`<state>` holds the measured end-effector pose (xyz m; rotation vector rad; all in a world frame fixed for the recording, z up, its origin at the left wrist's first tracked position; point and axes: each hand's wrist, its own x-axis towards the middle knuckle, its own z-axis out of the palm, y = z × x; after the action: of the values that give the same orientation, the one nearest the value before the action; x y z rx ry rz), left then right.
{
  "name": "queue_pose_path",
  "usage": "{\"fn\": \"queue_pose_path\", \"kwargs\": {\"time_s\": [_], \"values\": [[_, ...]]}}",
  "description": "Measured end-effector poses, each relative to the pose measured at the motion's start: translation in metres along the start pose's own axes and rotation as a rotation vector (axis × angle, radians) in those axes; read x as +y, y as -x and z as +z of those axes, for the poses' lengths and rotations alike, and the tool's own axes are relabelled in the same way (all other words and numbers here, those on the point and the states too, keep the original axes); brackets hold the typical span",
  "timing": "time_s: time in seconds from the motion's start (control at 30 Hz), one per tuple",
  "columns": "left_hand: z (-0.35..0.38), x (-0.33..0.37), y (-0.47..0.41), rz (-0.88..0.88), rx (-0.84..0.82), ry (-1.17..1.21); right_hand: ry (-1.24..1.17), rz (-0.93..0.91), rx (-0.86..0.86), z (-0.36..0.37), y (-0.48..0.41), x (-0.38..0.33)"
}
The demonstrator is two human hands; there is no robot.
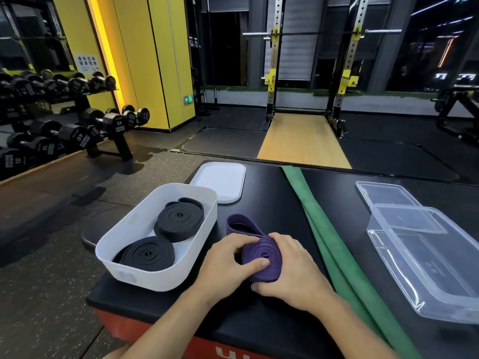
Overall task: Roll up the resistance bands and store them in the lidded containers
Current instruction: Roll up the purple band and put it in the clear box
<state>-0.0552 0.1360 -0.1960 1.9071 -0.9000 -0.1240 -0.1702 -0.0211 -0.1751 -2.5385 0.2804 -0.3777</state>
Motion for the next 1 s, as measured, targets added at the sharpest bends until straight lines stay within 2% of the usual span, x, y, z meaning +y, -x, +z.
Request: {"fn": "queue_pose_path", "kwargs": {"time_s": [0.1, 0.17, 0.3, 0.37, 0.47, 0.53, 0.73, 0.9, 1.0], "values": [[-0.001, 0.007, -0.007, 0.053, -0.041, -0.119, 0.007, 0.002, 0.045, 0.001, 0.001, 0.001], [0.001, 0.014, -0.014, 0.116, -0.032, -0.307, 0.003, 0.013, 0.063, 0.0, 0.003, 0.001], [0.003, 0.026, -0.041, 0.287, -0.01, -0.52, 0.004, 0.045, 0.071, -0.001, 0.002, 0.001], [0.002, 0.029, -0.059, 0.314, -0.117, -0.622, 0.01, 0.057, 0.068, -0.001, 0.002, 0.001], [-0.002, 0.035, -0.076, 0.195, -0.326, -0.756, 0.02, 0.076, 0.059, 0.001, 0.001, 0.005], [-0.007, 0.036, -0.08, 0.159, -0.412, -0.787, 0.022, 0.082, 0.058, 0.003, 0.001, 0.008], [-0.015, 0.031, -0.083, 0.049, -0.52, -0.761, 0.032, 0.094, 0.052, 0.005, 0.0, 0.009], [-0.019, 0.026, -0.079, 0.02, -0.508, -0.713, 0.047, 0.098, 0.069, 0.007, 0.001, 0.009], [-0.02, 0.018, -0.073, 0.0, -0.444, -0.633, 0.063, 0.097, 0.088, 0.008, 0.001, 0.009]]}}
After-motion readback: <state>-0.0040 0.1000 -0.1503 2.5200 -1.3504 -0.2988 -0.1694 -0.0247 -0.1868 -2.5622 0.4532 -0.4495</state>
